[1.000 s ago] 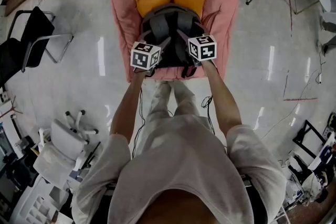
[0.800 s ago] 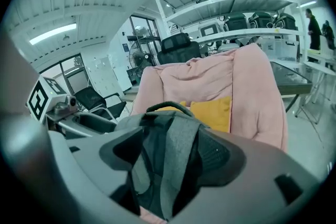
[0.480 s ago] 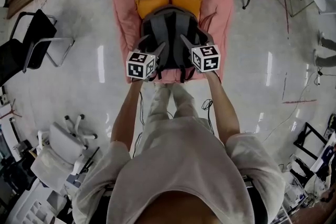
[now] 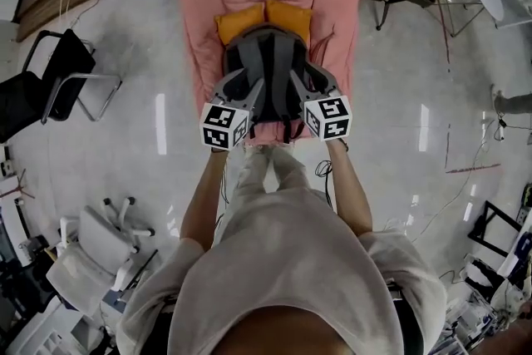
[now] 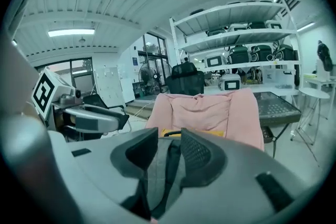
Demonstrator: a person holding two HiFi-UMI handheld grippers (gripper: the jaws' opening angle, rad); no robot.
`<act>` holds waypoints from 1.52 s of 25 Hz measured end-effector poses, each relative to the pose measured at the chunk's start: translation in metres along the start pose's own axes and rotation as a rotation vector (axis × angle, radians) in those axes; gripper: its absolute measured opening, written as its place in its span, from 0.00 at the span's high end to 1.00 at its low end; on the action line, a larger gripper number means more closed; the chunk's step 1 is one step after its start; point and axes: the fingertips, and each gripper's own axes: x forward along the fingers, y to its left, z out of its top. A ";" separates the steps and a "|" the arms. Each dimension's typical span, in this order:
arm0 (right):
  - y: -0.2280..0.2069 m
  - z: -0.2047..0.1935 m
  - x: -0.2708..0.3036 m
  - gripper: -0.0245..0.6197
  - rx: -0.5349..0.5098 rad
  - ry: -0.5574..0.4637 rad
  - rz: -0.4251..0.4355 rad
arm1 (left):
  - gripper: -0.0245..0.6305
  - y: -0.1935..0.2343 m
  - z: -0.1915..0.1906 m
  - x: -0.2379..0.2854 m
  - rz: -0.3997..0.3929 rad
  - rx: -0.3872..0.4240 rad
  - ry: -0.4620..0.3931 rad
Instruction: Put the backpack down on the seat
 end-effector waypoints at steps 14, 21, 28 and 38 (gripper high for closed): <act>0.019 0.049 -0.069 0.91 -0.103 -0.084 -0.033 | 0.86 -0.031 0.043 -0.046 0.019 0.066 -0.082; 0.021 0.064 -0.087 0.96 -0.108 -0.131 -0.063 | 0.91 -0.041 0.057 -0.056 0.008 0.132 -0.101; 0.027 0.069 -0.094 0.96 -0.101 -0.147 -0.035 | 0.94 -0.045 0.062 -0.061 -0.007 0.132 -0.124; 0.030 0.070 -0.091 0.97 -0.109 -0.138 -0.029 | 0.94 -0.047 0.065 -0.062 -0.011 0.138 -0.120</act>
